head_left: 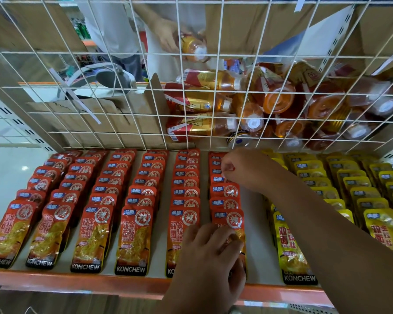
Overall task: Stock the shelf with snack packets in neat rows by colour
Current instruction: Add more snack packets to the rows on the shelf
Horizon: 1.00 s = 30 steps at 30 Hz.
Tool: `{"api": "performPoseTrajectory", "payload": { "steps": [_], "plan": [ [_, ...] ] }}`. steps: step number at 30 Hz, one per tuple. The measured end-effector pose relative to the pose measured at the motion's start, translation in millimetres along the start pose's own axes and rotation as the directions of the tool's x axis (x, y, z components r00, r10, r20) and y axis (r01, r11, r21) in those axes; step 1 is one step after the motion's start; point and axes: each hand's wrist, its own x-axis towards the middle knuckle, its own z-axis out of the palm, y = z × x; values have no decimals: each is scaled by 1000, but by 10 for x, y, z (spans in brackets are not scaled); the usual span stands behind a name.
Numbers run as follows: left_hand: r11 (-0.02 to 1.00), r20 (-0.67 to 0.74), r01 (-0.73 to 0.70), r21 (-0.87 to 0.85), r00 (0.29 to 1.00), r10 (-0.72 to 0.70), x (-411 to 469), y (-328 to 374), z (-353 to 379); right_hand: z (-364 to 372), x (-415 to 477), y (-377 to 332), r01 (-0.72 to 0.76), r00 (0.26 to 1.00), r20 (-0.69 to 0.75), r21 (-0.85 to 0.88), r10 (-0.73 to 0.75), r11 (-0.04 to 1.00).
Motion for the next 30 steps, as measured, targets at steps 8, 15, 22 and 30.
{"api": "performPoseTrajectory", "payload": {
  "steps": [8, 15, 22, 30],
  "plan": [
    [1000, 5, -2, -6, 1000, 2, -3, 6, -4, 24, -35, 14, 10, 999, -36, 7, -9, 1000],
    [1000, -10, -6, -12, 1000, 6, 0, 3, -3, 107, -197, 74, 9, 999, -41, 6, -8, 1000],
    [1000, -4, -6, -24, 1000, 6, -10, -1, 4, 108, -269, 40, -30, 999, -39, 88, 34, 996],
    [1000, -11, -21, -19, 1000, 21, -8, -21, 8, 145, -315, 4, -54, 996, -59, 123, 61, 991]
  ]
}}
